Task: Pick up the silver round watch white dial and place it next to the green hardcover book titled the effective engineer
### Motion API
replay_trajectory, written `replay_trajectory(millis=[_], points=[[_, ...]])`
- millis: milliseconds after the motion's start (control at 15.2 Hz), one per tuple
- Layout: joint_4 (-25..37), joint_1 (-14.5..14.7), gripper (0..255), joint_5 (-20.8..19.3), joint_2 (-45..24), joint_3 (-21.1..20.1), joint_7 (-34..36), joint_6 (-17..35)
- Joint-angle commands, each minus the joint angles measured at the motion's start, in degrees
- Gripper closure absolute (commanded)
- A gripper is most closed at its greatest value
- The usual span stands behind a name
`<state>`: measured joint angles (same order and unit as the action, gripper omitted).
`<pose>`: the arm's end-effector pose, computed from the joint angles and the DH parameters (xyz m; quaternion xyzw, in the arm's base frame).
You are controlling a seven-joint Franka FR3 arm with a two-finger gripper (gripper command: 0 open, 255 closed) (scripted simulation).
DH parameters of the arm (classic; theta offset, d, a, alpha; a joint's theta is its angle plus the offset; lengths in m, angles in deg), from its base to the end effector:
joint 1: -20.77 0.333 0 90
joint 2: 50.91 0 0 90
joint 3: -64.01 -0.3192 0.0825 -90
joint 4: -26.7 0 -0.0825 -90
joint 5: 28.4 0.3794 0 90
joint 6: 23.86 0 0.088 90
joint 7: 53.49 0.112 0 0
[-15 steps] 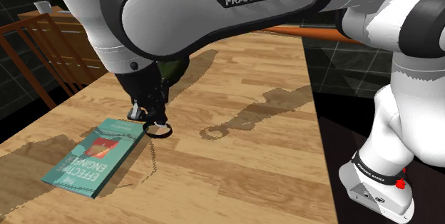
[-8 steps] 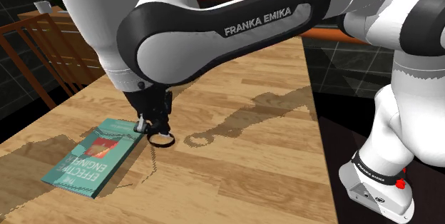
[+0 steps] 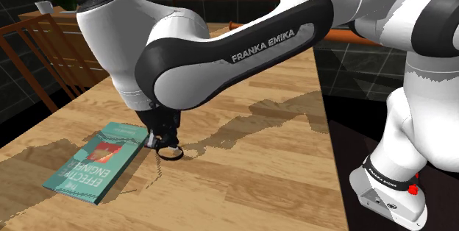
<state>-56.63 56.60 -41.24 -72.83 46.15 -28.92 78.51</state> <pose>0.4332 0.5045 0.4720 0.9623 0.2666 0.0203 0.0498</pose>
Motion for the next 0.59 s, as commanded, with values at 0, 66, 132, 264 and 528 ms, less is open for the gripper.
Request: replay_trajectory(millis=[0, 66, 132, 264, 528], points=[[-0.28, 0.01, 255, 0.00, 0.05, -0.01, 0.07, 0.25], [-0.28, 0.01, 255, 0.00, 0.05, -0.01, 0.07, 0.25], [-0.28, 0.01, 255, 0.00, 0.05, -0.01, 0.07, 0.25], [-0.28, 0.01, 255, 0.00, 0.05, -0.01, 0.07, 0.25], [-0.28, 0.01, 0, 0.00, 0.05, -0.01, 0.07, 0.25]])
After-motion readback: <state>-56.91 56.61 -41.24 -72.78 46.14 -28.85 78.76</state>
